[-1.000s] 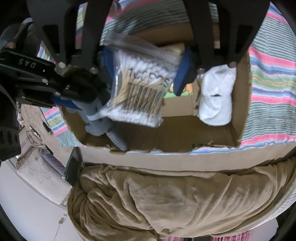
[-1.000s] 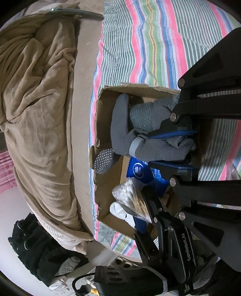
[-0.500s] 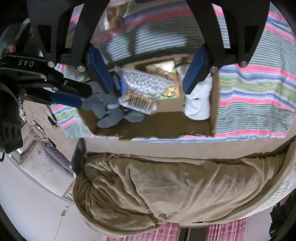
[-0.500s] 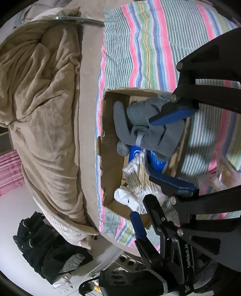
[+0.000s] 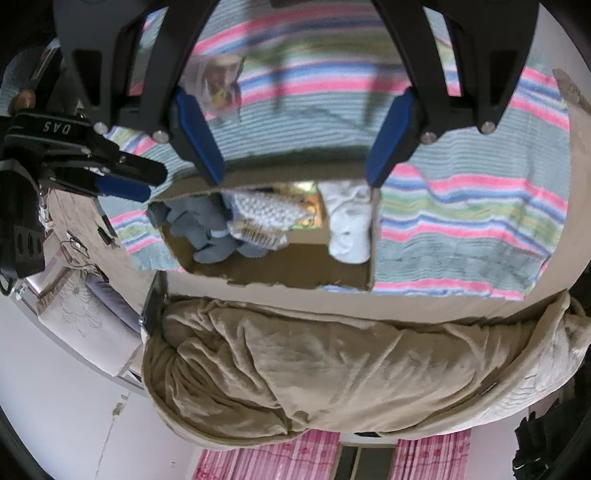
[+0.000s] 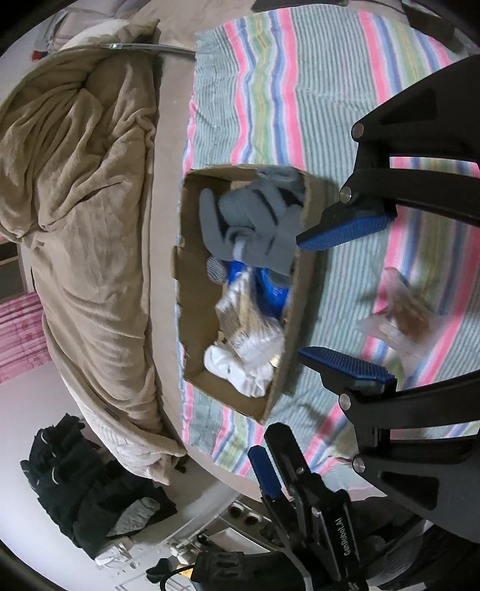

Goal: Organize objects
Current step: 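Lower the cotton swab bag and grey glove into the box and release both, then grasp the clear snack bag on the blanket with the right tool, then carry the clear snack bag with the right tool over the box, then lower the snack bag into the box and open the right tool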

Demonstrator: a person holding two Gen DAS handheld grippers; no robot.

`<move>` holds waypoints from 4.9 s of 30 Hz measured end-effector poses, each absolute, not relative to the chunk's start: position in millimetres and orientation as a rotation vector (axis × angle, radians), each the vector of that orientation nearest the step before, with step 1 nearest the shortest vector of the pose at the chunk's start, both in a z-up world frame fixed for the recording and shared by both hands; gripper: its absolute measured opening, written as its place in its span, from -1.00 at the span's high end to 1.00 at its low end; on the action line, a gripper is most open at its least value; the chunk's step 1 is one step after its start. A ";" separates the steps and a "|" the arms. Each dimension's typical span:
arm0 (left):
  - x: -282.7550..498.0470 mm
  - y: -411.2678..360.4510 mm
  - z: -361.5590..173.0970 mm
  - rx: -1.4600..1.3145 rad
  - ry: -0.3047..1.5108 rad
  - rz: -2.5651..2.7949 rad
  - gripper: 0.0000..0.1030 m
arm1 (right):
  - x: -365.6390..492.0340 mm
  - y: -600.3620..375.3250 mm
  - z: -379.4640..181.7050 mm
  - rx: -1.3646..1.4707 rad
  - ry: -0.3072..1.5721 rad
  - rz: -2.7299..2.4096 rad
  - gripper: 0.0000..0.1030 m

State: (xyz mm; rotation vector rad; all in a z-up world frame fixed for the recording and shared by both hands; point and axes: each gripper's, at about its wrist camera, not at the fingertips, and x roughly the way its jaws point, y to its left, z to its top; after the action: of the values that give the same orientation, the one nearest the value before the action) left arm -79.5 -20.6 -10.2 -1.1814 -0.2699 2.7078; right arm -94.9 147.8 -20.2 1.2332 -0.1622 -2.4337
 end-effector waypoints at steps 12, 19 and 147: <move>-50.8 -25.4 -21.8 -1.231 -0.288 2.696 -0.56 | -64.8 140.1 -44.6 1.312 -0.157 -2.389 -0.12; -40.5 -32.2 -35.6 -1.271 -0.309 2.682 -0.56 | -55.2 131.4 -60.6 1.367 -0.139 -2.362 -0.12; -42.8 -41.5 30.0 -1.124 -0.267 2.824 -0.56 | -88.2 120.3 23.9 1.109 -0.052 -2.531 -0.26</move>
State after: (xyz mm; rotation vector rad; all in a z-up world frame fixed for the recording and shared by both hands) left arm -42.8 -41.5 30.0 -1.1236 -0.2672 2.8235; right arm -88.2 120.3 23.9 1.1090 -0.0519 -2.5308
